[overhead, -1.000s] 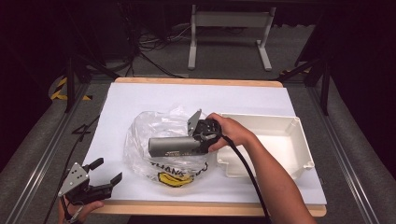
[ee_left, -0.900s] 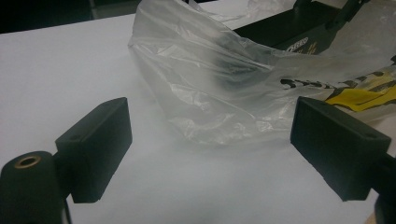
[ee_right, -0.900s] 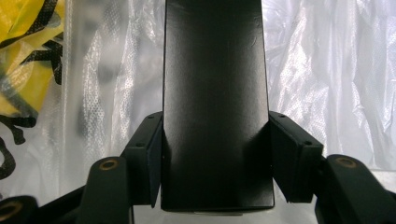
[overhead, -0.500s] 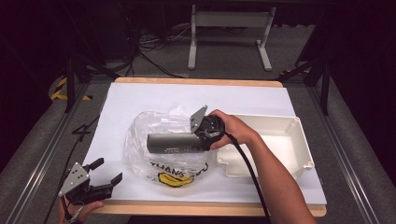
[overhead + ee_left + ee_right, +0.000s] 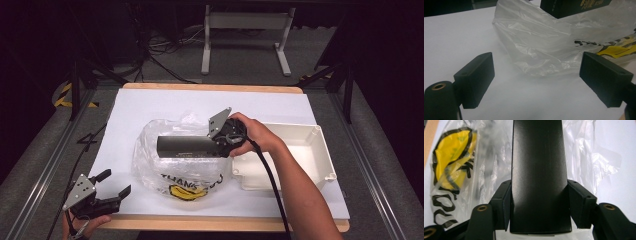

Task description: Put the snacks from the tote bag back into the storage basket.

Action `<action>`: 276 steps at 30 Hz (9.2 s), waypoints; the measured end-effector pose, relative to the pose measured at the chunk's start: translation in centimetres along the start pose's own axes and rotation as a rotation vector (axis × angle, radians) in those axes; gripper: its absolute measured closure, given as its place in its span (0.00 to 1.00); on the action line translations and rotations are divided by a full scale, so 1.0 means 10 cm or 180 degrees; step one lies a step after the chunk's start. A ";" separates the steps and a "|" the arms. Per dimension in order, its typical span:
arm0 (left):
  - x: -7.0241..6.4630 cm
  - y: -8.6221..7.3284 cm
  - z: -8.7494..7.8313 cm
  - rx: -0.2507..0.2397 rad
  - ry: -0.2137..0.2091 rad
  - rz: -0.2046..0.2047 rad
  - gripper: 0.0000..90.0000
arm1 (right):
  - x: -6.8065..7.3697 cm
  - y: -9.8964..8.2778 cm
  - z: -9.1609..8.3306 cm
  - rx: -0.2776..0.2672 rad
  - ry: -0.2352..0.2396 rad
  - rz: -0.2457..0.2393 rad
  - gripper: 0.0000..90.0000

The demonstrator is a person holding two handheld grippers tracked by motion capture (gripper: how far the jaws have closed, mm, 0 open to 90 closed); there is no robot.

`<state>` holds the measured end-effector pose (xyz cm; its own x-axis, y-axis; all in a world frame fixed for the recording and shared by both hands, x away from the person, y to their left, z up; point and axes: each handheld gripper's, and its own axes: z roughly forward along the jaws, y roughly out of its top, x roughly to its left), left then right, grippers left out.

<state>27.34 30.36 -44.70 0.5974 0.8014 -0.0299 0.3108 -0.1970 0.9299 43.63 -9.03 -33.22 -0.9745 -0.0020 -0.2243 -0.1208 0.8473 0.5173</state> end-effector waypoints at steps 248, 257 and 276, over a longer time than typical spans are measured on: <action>0.12 0.10 0.15 0.0002 0.0070 0.0189 0.15 | 0.41 -1.83 -1.28 0.0240 -0.1479 0.1402 0.17; 0.12 0.13 0.19 0.0006 0.0042 0.0203 0.15 | 0.48 -1.80 -1.30 0.0200 -0.1619 0.1570 0.15; 0.12 0.12 0.22 0.0022 0.0022 0.0207 0.15 | 0.66 -1.86 -1.35 0.0148 -0.1852 0.1768 0.12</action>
<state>30.05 29.80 -44.38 0.6115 0.7906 0.0329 0.2767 -0.2525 0.9272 36.88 -31.93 -33.19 -0.6338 0.6921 -0.3453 0.3729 0.6645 0.6475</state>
